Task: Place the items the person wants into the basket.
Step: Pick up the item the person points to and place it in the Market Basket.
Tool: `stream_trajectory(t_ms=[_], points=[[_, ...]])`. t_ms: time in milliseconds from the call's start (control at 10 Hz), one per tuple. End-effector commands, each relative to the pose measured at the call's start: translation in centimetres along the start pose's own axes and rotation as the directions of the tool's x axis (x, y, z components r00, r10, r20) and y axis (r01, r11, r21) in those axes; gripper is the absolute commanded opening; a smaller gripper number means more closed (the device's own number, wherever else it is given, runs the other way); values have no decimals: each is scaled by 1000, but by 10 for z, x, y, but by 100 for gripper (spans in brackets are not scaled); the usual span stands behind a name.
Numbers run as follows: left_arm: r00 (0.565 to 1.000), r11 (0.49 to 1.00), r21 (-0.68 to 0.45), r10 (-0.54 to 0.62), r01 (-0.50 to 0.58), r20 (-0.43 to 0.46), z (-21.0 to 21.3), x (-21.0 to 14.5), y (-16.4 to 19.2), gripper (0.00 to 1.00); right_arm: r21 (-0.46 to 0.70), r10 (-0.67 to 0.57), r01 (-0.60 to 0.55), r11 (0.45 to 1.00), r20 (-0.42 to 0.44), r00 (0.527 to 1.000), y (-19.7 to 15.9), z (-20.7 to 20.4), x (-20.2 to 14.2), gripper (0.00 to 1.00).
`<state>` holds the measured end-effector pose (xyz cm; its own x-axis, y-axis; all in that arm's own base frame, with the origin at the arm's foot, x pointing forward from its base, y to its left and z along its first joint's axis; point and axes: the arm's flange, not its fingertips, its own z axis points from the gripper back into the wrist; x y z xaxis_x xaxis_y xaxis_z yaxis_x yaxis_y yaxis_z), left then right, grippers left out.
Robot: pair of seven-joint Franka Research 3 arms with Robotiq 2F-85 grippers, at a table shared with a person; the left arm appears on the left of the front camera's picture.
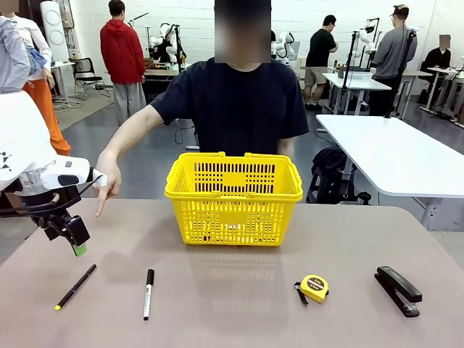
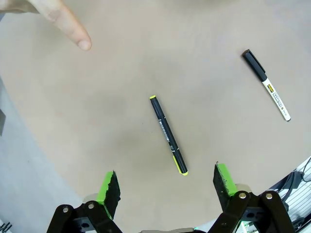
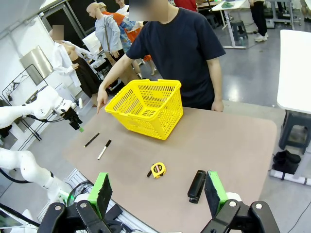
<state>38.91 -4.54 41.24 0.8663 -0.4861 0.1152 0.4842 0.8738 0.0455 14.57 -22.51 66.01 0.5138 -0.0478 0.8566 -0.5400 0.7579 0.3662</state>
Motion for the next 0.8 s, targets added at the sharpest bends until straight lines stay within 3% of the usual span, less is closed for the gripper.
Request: stream_trajectory(t_ms=[0,400,700], points=[[1000,1000,10,2,-2,0,1,-1,0,100,23,8,-9,1000,11,1000,0,-2,-1,100],[1000,1000,-1,2,-2,1,0,0,1,100,23,8,-9,1000,11,1000,0,-2,-1,100],[996,997,65,41,-36,-79,-54,1,-22,100,23,8,-9,1000,11,1000,0,-2,-1,100]])
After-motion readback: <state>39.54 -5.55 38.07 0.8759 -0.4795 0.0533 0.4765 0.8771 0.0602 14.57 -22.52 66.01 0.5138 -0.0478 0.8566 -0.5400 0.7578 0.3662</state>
